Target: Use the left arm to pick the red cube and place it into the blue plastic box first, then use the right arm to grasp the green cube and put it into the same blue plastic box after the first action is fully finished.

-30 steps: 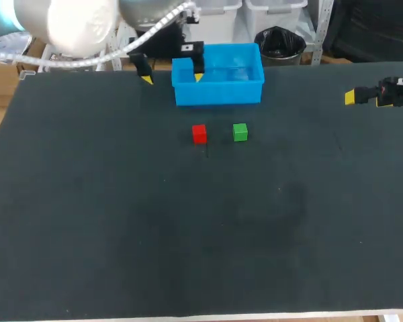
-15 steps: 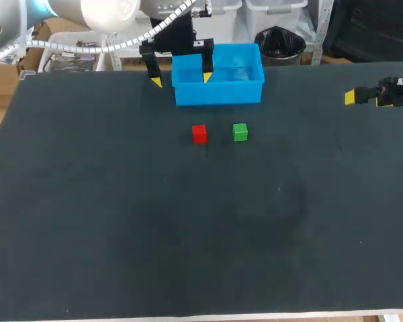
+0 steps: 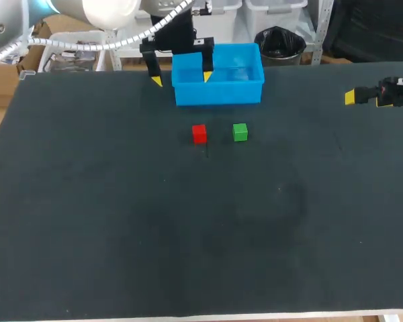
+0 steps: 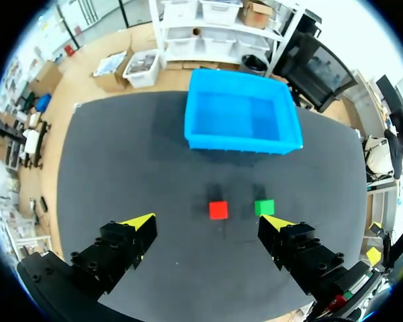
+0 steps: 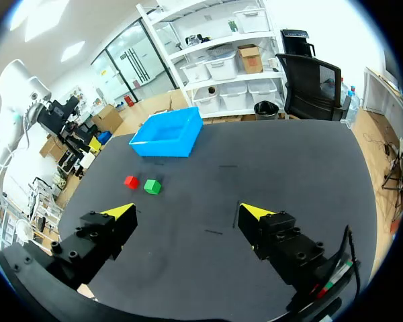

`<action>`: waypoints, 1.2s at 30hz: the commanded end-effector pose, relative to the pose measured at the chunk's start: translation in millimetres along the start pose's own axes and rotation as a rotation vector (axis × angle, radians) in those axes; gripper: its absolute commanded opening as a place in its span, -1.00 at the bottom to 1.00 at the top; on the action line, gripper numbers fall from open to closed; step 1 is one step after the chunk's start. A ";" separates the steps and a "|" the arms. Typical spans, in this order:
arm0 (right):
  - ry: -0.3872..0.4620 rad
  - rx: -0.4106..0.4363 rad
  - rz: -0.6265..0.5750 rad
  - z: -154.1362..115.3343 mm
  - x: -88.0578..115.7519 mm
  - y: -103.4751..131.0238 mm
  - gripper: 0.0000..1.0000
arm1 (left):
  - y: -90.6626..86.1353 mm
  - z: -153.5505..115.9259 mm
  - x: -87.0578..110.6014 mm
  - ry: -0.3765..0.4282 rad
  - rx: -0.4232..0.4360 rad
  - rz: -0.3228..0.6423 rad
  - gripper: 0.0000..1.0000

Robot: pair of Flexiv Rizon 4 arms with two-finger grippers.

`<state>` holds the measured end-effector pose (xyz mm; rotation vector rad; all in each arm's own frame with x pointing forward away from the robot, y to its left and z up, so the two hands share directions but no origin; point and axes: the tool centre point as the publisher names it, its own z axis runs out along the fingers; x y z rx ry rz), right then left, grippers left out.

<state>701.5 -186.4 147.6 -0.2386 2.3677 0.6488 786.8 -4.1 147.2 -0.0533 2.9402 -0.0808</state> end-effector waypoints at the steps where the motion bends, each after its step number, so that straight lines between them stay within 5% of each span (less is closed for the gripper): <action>1: 0.001 0.007 0.001 -1.2 0.0 1.5 1.00 | -4.9 6.3 -0.7 0.028 0.000 0.004 1.00; 13: 0.001 0.007 0.001 -1.2 0.0 1.5 1.00 | -20.1 49.6 -1.7 0.164 -0.034 0.002 1.00; 36: 0.001 0.007 0.001 -1.2 0.0 1.5 1.00 | -7.9 111.5 26.2 0.130 -0.023 0.029 1.00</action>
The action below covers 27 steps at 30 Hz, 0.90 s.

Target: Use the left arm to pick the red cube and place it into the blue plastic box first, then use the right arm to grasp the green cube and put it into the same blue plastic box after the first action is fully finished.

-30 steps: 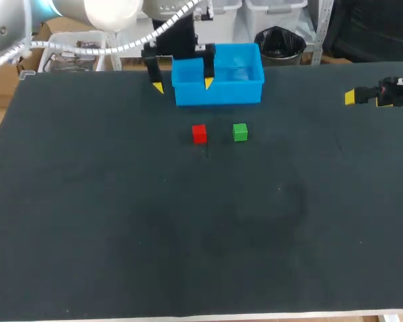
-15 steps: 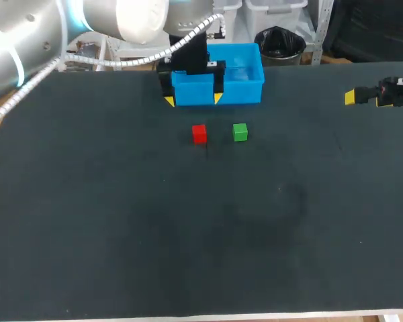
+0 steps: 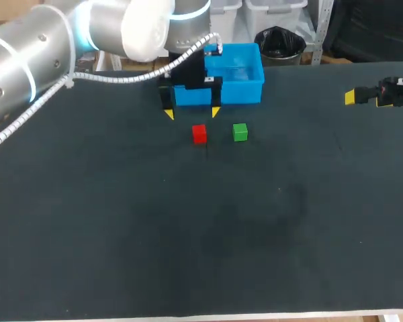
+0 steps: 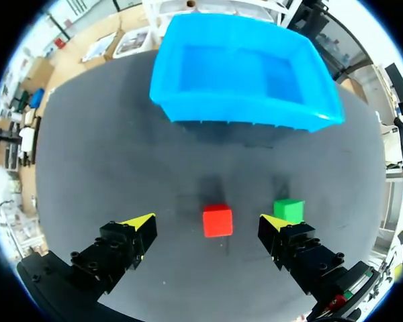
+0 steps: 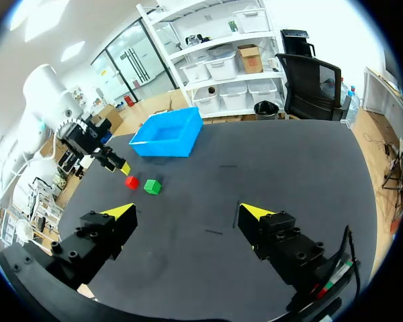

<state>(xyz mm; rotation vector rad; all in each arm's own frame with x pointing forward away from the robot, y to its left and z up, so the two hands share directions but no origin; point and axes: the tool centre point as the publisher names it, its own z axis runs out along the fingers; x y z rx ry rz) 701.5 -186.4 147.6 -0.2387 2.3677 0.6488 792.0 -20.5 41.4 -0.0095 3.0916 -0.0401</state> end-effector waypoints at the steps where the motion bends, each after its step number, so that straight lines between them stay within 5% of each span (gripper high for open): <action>1: 0.001 0.007 0.001 -1.2 -0.1 1.5 1.00 | 2.1 10.6 10.9 -0.020 0.004 0.000 1.00; 27: 0.001 0.007 0.001 -1.2 -0.1 1.5 1.00 | -2.0 53.5 13.9 -0.021 -0.033 -0.036 1.00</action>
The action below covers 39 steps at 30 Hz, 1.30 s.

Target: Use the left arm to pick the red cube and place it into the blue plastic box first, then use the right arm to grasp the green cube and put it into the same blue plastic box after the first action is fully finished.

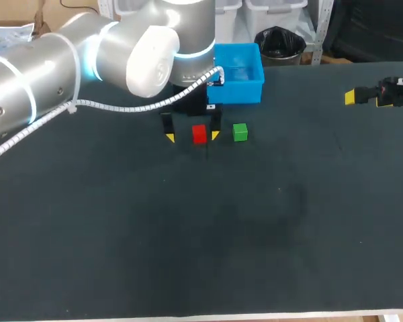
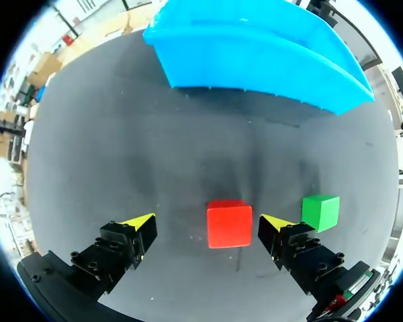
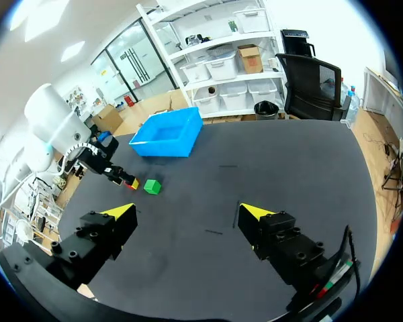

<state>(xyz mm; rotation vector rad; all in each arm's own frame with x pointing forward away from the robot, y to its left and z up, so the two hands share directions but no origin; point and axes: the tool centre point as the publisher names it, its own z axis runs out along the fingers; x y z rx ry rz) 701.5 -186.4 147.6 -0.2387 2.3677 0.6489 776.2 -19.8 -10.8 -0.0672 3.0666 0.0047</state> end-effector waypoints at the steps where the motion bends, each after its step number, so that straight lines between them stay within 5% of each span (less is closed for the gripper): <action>1: 0.001 0.007 0.001 -1.2 0.0 1.5 1.00 | -5.4 2.6 -4.8 0.004 -0.003 0.002 1.00; 8: 0.001 0.007 0.001 -1.2 0.0 1.5 1.00 | -8.4 7.1 -6.6 0.013 -0.002 0.005 1.00; 10: 0.001 0.007 0.001 -1.2 0.0 1.5 1.00 | -8.9 7.7 -7.1 0.014 -0.003 0.005 -0.16; 12: 0.001 0.007 0.001 -1.2 0.0 1.5 1.00 | -8.7 8.8 -7.7 0.015 -0.007 0.001 -1.00; 25: 0.001 0.007 0.001 -1.2 0.0 1.5 1.00 | -7.9 2.4 -5.2 0.005 -0.026 0.011 -1.00; 39: 0.001 0.007 0.001 -1.2 0.0 1.5 1.00 | -2.1 -73.9 -21.7 -0.055 0.011 0.018 -1.00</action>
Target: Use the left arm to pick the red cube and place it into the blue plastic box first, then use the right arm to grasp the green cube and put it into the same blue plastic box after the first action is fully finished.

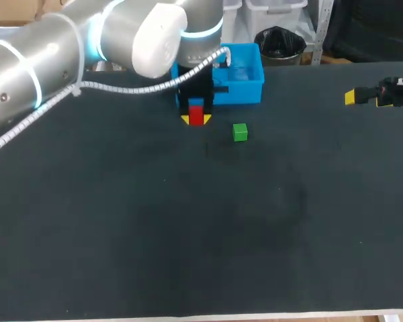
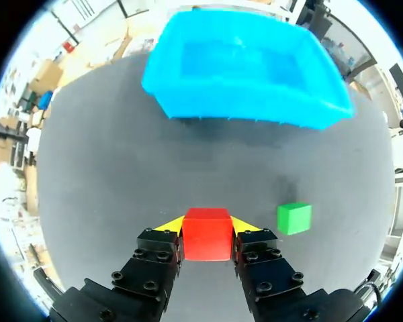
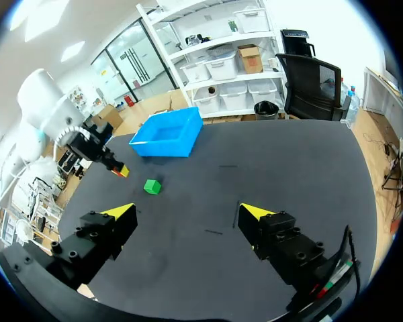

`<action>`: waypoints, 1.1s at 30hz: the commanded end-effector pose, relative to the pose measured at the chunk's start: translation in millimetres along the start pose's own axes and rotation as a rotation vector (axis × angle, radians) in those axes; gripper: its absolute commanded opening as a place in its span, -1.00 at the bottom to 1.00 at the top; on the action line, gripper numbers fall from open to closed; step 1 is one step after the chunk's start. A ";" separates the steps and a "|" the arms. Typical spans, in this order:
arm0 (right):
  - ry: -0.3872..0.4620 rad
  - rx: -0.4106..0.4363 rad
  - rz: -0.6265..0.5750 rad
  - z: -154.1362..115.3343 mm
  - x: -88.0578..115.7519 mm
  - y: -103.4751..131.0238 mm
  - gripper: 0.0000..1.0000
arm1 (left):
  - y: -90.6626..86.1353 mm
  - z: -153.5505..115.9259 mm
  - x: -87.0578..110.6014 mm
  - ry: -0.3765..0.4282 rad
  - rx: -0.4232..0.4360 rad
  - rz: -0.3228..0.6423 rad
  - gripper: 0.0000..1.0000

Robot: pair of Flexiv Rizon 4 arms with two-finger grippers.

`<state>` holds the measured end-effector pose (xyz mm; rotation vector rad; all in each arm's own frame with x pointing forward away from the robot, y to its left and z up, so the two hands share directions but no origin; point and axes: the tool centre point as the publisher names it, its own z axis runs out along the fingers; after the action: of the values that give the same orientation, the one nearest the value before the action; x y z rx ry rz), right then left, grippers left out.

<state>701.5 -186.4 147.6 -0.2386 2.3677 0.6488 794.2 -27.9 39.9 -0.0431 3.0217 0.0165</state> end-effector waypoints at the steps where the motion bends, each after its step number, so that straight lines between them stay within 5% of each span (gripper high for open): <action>1: 0.001 0.007 0.001 -1.2 0.0 1.5 1.00 | 6.8 -30.9 -3.7 -0.019 0.023 0.004 -1.00; 8: 0.001 0.007 0.001 -1.2 0.0 1.5 1.00 | 5.3 -69.7 -15.4 -0.075 0.080 0.008 -1.00; 16: 0.001 0.007 0.001 -1.2 0.0 1.5 1.00 | 1.7 -75.2 -26.4 -0.096 0.101 0.015 -1.00; 33: 0.001 0.007 0.001 -1.2 0.0 1.5 1.00 | -2.2 -92.3 -102.1 -0.198 0.265 -0.084 -1.00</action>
<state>701.5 -186.4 147.6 -0.2387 2.3677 0.6489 872.7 -26.1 143.1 -0.1375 2.7821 -0.3659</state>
